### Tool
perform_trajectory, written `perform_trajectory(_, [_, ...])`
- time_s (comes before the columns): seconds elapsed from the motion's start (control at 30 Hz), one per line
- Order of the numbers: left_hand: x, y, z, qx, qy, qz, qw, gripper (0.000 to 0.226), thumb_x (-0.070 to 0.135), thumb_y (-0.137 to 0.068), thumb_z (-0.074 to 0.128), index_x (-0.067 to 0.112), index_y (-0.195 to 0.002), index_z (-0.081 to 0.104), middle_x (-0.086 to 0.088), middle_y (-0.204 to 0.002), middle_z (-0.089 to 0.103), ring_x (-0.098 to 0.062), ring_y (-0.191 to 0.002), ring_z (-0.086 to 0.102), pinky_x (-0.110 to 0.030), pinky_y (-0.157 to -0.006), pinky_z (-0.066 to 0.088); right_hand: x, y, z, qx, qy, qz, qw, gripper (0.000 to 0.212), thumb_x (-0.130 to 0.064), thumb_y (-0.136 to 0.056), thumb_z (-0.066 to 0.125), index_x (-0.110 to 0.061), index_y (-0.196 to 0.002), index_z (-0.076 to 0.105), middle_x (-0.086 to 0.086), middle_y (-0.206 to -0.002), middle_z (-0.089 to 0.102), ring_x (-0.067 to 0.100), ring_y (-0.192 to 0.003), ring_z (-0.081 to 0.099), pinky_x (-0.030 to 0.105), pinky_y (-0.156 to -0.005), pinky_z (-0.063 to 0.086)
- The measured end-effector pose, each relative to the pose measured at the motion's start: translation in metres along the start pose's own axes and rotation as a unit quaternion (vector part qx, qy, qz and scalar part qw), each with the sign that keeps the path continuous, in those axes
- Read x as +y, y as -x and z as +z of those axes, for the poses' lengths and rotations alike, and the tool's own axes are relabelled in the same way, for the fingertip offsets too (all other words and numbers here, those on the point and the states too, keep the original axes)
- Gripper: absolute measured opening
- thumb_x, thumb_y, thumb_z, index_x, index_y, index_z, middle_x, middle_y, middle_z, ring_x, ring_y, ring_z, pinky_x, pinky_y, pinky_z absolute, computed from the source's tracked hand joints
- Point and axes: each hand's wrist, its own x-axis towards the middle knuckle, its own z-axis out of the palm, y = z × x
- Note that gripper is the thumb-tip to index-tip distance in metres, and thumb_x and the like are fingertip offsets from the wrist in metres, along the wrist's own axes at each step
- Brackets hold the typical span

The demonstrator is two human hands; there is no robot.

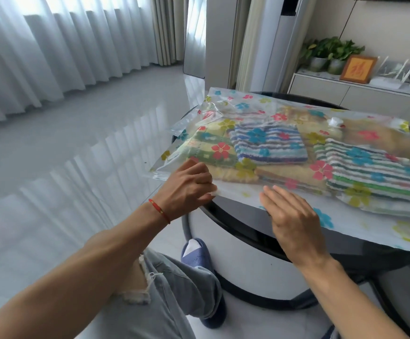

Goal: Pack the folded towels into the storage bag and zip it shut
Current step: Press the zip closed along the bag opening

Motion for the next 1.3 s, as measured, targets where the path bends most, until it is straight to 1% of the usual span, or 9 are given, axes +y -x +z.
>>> perform_trajectory(0.2, [-0.020,0.014,-0.014,-0.023,-0.035,0.003,0.999,0.018,0.026,-0.094,0.067,0.011,-0.090,0.078,-0.006,-0.087,0.069,-0.030,-0.087,0.060,-0.041,-0.080,0.051,-0.008,0.004,-0.004,0.007,-0.015,0.036,0.999,0.043,0.018,-0.076,0.073,0.000,-0.115,0.076,0.016,-0.121,0.075,0.038,-0.114,0.071,0.051,-0.096,0.058])
perform_trajectory(0.27, [-0.018,0.016,-0.012,-0.023,-0.036,-0.014,0.999,0.017,0.026,-0.093,0.069,0.010,-0.092,0.077,-0.007,-0.090,0.069,-0.029,-0.086,0.061,-0.040,-0.075,0.051,-0.027,-0.003,-0.002,0.007,-0.017,0.051,0.998,0.038,0.010,-0.082,0.073,0.000,-0.119,0.074,0.017,-0.125,0.074,0.037,-0.118,0.068,0.053,-0.102,0.052])
perform_trajectory(0.4, [-0.015,0.015,-0.009,-0.024,-0.034,-0.066,0.997,0.016,0.025,-0.089,0.071,0.013,-0.098,0.078,-0.004,-0.091,0.070,-0.026,-0.082,0.061,-0.040,-0.070,0.049,-0.076,-0.047,0.007,-0.019,-0.021,-0.001,1.000,0.045,-0.008,-0.090,0.072,-0.010,-0.135,0.064,0.011,-0.136,0.067,0.032,-0.129,0.059,0.051,-0.109,0.044])
perform_trajectory(0.47, [-0.014,0.017,-0.008,-0.041,-0.041,-0.072,0.996,0.020,0.028,-0.087,0.074,0.016,-0.102,0.077,-0.004,-0.092,0.069,-0.025,-0.083,0.060,-0.037,-0.069,0.047,-0.093,-0.065,0.014,-0.051,-0.025,-0.010,0.998,0.041,-0.007,-0.095,0.062,-0.011,-0.136,0.062,0.010,-0.138,0.064,0.031,-0.131,0.056,0.048,-0.111,0.041])
perform_trajectory(0.53, [-0.011,0.019,-0.005,-0.059,-0.056,-0.060,0.995,0.016,0.029,-0.087,0.077,0.016,-0.096,0.076,-0.004,-0.088,0.066,-0.025,-0.080,0.059,-0.036,-0.068,0.044,-0.102,-0.070,0.022,-0.078,-0.027,-0.009,0.997,0.033,-0.006,-0.099,0.055,-0.008,-0.131,0.065,0.013,-0.137,0.065,0.032,-0.131,0.056,0.047,-0.112,0.042])
perform_trajectory(0.6, [-0.010,0.020,-0.004,-0.062,-0.074,-0.046,0.994,0.015,0.030,-0.088,0.076,0.016,-0.095,0.075,-0.004,-0.087,0.064,-0.025,-0.080,0.058,-0.036,-0.067,0.043,-0.105,-0.067,0.025,-0.086,-0.023,-0.006,0.996,0.030,-0.004,-0.097,0.058,-0.005,-0.126,0.068,0.015,-0.134,0.067,0.032,-0.130,0.060,0.046,-0.110,0.045])
perform_trajectory(0.73, [-0.022,0.025,-0.014,-0.063,-0.083,-0.009,0.995,0.027,0.035,-0.100,0.055,0.016,-0.097,0.073,-0.004,-0.088,0.063,-0.026,-0.082,0.057,-0.039,-0.072,0.045,-0.099,-0.062,0.023,-0.062,-0.024,-0.020,0.998,0.030,0.002,-0.087,0.068,-0.003,-0.117,0.073,0.017,-0.126,0.072,0.034,-0.122,0.066,0.047,-0.104,0.052])
perform_trajectory(0.83, [-0.037,0.035,-0.027,-0.087,-0.087,0.004,0.992,0.029,0.035,-0.101,0.053,0.013,-0.097,0.073,-0.005,-0.089,0.064,-0.028,-0.083,0.058,-0.040,-0.077,0.047,-0.097,-0.057,0.021,-0.040,-0.029,-0.024,0.998,0.031,0.005,-0.086,0.068,-0.002,-0.115,0.074,0.018,-0.125,0.073,0.035,-0.120,0.068,0.048,-0.102,0.054])
perform_trajectory(1.3, [-0.057,0.078,-0.051,-0.081,-0.052,-0.121,0.988,0.022,0.028,-0.093,0.068,0.010,-0.103,0.077,-0.008,-0.090,0.070,-0.031,-0.078,0.064,-0.039,-0.068,0.050,-0.103,-0.048,0.024,-0.021,-0.054,0.011,0.998,0.040,0.006,-0.083,0.071,-0.004,-0.122,0.073,0.015,-0.130,0.071,0.035,-0.125,0.064,0.052,-0.108,0.048])
